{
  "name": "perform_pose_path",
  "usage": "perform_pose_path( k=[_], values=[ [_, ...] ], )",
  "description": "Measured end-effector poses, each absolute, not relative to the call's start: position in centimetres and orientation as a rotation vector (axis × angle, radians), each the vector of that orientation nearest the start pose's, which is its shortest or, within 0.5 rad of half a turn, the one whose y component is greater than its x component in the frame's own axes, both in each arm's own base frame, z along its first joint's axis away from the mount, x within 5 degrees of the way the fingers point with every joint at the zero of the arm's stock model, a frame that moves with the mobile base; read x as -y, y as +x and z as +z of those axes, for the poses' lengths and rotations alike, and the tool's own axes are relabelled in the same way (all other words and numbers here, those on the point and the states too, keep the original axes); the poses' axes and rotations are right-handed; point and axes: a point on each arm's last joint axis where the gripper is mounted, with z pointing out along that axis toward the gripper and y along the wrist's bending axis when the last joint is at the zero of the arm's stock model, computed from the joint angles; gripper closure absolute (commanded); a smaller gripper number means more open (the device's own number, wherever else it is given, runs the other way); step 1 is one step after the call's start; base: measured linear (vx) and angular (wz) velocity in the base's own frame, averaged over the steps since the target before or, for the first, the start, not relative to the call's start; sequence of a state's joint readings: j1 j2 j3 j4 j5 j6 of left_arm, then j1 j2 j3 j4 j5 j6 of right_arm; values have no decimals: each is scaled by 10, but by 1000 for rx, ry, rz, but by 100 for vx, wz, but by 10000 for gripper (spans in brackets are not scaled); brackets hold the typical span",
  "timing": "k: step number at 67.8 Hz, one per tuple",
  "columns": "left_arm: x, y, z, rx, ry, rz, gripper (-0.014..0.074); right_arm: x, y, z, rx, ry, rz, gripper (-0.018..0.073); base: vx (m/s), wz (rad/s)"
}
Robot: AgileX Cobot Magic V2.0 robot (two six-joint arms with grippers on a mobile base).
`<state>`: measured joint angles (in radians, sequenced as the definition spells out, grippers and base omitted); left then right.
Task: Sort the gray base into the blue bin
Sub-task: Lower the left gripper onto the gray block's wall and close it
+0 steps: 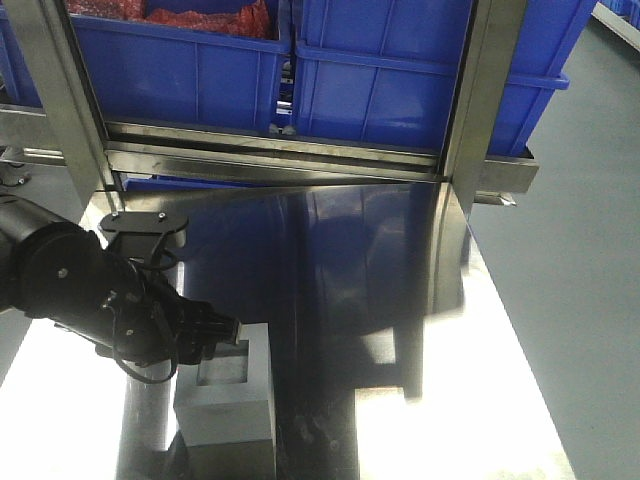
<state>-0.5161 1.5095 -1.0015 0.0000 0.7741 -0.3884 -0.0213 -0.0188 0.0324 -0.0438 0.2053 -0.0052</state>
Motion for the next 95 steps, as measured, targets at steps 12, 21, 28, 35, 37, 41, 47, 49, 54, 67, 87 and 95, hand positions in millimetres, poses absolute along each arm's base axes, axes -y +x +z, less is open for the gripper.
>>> perform_pose_path(
  k=[12,21,28,35,37,41,47,49,54,67,87,95],
  values=[
    [145,255,236,-2813,141,-227,169,2,56,185,-1703,-16,-59,564,0,0],
    [145,255,233,-2830,134,-218,204,2,56,185,-1703,-16,-59,564,0,0],
    [145,256,228,-2856,135,-201,246,2,56,185,-1703,-16,-59,564,0,0],
    [146,257,223,-2874,136,-190,290,2,56,185,-1703,-16,-59,564,0,0],
    [146,257,223,-2877,136,-188,302,2,56,185,-1703,-16,-59,564,0,0],
    [146,258,220,-2884,136,-183,327,2,56,185,-1703,-16,-59,564,0,0],
    [147,259,220,-2883,136,-184,363,2,56,185,-1703,-16,-59,564,0,0],
    [148,259,220,-2885,130,-190,374,2,56,185,-1703,-16,-59,564,0,0],
    [148,260,220,-2884,127,-196,398,2,56,185,-1702,-12,-56,564,0,0],
    [149,261,218,-2887,118,-201,444,2,56,185,-1703,-16,-59,564,0,0],
    [152,267,214,-2892,118,-197,547,2,56,185,-1703,-16,-59,564,0,0],
    [153,267,218,-2862,121,-214,599,2,56,185,-1702,-12,-56,564,0,0]
  ],
)
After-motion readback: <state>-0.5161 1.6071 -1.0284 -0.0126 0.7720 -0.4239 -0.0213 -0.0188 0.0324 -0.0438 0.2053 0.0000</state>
